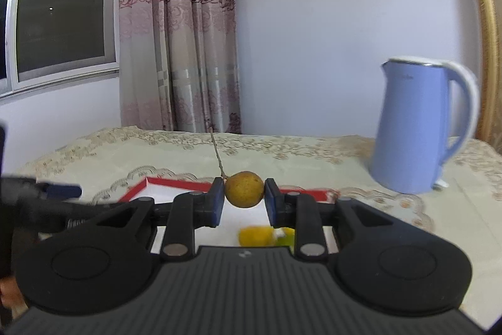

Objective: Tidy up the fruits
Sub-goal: 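Carry the yellow lime into the red tray and open the left gripper while the right gripper lifts its lime, then lower the yellow lime into the red tray and open the right gripper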

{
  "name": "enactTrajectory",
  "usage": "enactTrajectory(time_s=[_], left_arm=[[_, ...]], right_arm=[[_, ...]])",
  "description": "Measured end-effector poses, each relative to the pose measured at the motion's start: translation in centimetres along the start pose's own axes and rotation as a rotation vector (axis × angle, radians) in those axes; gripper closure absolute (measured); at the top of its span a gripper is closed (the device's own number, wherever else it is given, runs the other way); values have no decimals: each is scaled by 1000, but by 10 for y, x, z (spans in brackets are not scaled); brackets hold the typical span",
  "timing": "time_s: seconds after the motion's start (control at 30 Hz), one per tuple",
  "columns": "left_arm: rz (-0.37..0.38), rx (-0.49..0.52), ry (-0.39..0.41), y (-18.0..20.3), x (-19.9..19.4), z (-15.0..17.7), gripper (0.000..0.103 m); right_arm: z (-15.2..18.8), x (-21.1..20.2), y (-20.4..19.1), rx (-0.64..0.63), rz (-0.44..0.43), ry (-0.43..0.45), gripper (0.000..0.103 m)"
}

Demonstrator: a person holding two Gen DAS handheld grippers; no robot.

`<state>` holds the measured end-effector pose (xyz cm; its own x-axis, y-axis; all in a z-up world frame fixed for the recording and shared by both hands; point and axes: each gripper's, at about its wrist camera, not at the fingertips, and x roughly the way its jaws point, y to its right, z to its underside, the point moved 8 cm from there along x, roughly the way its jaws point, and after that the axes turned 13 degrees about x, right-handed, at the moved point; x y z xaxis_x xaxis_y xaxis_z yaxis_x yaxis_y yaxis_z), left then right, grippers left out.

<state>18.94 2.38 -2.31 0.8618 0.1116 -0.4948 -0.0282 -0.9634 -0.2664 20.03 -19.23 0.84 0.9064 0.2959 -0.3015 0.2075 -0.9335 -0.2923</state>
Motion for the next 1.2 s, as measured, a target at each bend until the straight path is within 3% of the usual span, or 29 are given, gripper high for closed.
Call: enactTrajectory(time_s=[0.27, 0.5, 0.9, 1.17, 1.2], left_arm=[[-1, 11, -21, -1, 9, 10, 21], [-35, 43, -23, 2, 7, 13, 17], [-23, 25, -63, -1, 15, 20, 17], [-23, 7, -80, -6, 19, 23, 15], [-21, 5, -81, -6, 19, 23, 14]], right_arm=[[18, 53, 12, 66, 31, -34, 77], [30, 57, 19, 48, 58, -45, 77], [37, 55, 24, 52, 76, -43, 75], [29, 41, 25, 53, 82, 19, 53], [28, 39, 25, 53, 85, 26, 45]])
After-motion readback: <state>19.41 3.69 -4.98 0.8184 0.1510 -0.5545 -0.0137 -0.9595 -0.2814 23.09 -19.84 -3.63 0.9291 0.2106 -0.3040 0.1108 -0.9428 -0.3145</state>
